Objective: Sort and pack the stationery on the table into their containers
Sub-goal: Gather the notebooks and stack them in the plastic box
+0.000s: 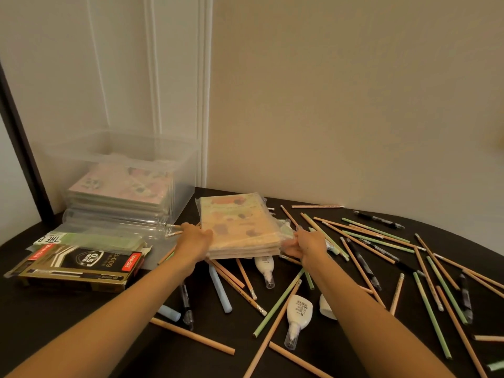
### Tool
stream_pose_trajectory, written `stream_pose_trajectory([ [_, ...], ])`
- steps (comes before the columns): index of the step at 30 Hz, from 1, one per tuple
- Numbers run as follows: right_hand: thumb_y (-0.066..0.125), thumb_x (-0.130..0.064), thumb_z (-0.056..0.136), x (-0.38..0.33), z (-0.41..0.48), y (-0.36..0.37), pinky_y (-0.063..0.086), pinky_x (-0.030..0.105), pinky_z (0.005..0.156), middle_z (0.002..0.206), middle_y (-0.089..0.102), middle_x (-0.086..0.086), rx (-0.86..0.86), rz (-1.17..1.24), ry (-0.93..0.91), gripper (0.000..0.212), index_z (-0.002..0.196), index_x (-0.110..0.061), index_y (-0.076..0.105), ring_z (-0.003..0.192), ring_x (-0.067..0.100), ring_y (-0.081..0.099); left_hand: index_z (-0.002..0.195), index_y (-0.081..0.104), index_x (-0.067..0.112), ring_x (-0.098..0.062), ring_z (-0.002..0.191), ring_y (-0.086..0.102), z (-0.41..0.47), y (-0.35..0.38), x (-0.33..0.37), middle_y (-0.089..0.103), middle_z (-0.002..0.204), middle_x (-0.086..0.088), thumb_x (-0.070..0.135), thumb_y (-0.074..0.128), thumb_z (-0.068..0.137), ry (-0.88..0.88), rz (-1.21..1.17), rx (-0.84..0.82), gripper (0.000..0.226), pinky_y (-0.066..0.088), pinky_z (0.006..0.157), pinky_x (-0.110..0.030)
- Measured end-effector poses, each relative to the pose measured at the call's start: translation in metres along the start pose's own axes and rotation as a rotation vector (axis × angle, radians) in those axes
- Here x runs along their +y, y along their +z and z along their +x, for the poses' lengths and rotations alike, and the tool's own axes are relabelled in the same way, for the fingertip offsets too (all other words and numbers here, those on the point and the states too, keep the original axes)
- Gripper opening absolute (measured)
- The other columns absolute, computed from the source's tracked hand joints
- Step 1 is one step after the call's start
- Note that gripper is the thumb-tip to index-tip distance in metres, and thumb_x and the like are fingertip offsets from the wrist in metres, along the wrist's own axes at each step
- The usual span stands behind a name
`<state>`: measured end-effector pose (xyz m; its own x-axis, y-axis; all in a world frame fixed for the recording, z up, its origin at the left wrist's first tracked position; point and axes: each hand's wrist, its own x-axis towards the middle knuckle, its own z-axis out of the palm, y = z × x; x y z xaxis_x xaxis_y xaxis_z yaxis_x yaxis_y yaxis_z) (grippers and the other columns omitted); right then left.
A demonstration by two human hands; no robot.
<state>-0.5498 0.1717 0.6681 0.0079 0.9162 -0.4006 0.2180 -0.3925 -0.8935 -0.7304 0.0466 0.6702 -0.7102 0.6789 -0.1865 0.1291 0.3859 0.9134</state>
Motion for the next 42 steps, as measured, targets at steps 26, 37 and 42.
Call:
stream_pose_trajectory([
  [26, 0.075, 0.001, 0.069, -0.026, -0.058, 0.027, 0.056, 0.038, 0.07, 0.118, 0.056, 0.017, -0.102, 0.68, 0.041, 0.063, 0.124, -0.001, 0.043, 0.103, 0.03, 0.059, 0.087, 0.047, 0.006, -0.017, 0.042, 0.053, -0.025, 0.001, 0.033, 0.062, 0.054, -0.012, 0.015, 0.028, 0.1, -0.132, -0.416, -0.295, 0.024, 0.036, 0.043, -0.019],
  [37, 0.065, 0.004, 0.07, -0.075, -0.05, -0.012, 0.057, 0.034, 0.071, 0.099, 0.064, 0.016, 0.018, 0.876, -0.015, 0.023, 0.088, -0.004, 0.055, 0.086, 0.026, 0.065, 0.134, 0.038, 0.012, -0.023, 0.097, 0.062, 0.044, 0.007, 0.093, 0.059, 0.119, -0.01, 0.019, 0.042, 0.096, -0.023, -0.418, -0.139, 0.039, 0.057, 0.067, -0.034],
  [42, 0.062, 0.003, 0.073, -0.122, -0.063, -0.023, 0.054, 0.039, 0.086, 0.104, 0.06, 0.015, -0.044, 0.905, -0.02, 0.025, 0.095, -0.006, 0.056, 0.099, 0.029, 0.062, 0.137, 0.029, 0.013, -0.022, 0.111, 0.05, 0.043, -0.02, 0.149, 0.047, 0.125, -0.004, 0.016, 0.03, 0.1, 0.046, -0.407, 0.085, 0.038, 0.05, 0.08, -0.035],
])
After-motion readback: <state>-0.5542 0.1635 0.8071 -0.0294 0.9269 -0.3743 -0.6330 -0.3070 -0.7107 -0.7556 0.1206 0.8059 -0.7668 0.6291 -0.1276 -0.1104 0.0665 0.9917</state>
